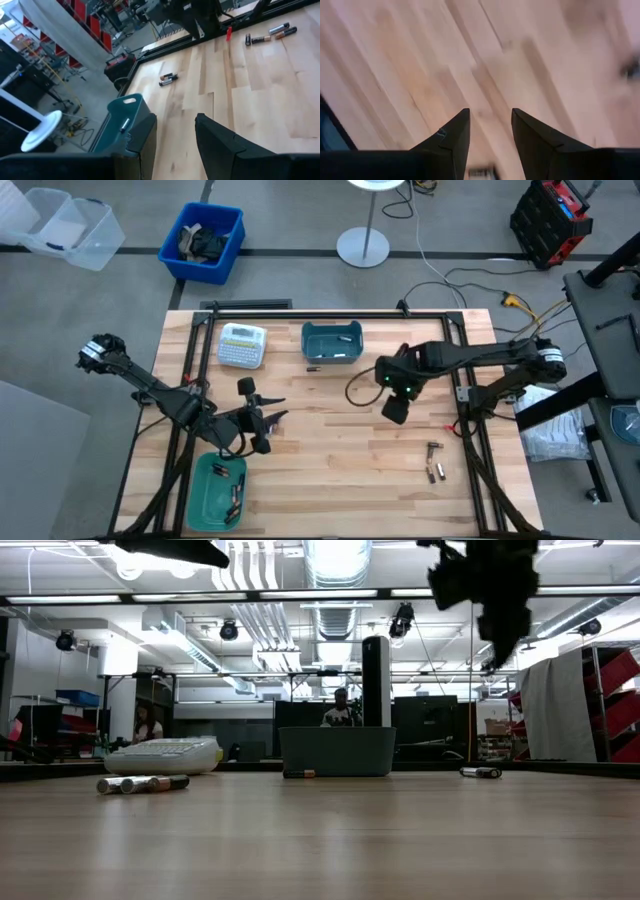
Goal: Sort batteries
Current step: Put the brown battery into the green bin
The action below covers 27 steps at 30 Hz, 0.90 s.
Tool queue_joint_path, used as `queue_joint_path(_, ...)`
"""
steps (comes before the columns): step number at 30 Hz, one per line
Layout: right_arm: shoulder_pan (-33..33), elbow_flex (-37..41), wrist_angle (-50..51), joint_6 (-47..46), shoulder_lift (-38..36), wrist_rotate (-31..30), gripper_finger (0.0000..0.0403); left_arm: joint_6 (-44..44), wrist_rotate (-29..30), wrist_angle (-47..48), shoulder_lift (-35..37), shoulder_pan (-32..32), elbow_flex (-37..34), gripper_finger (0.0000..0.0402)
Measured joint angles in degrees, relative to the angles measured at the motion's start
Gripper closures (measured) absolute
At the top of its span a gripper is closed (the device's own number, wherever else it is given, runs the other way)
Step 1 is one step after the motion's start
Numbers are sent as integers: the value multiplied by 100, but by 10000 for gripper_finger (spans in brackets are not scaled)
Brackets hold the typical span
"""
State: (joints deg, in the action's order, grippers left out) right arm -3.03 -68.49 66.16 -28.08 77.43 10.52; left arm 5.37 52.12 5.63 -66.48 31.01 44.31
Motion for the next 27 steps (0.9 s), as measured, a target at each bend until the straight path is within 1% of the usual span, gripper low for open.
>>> queue_joint_path(6,31,477,177,-808,12,-46,246,382,-5,-4,7,-38,0,285)
queue_joint_path(8,78,688,282,-691,-40,-21,241,470,-3,-7,27,-73,0,285)
queue_joint_path(10,223,964,289,-171,-139,-35,236,577,-5,-7,44,-102,0,285)
queue_joint_path(12,513,1266,222,392,-243,-38,233,685,-5,-7,50,-135,0,285)
queue_joint_path(13,682,1420,211,520,-301,-29,232,735,-4,-7,55,-150,0,285)
queue_joint_path(16,1199,1816,230,535,-396,-6,234,743,-5,-7,52,-189,0,285)
queue_joint_path(20,2108,2060,199,165,-420,-28,244,533,-13,-7,52,-189,0,285)
queue_joint_path(23,2754,2081,169,-279,-418,-312,252,407,-20,-8,50,-189,0,285)
queue_joint_path(27,3493,2092,-47,-1010,-418,-419,256,371,-22,-7,50,-189,0,285)
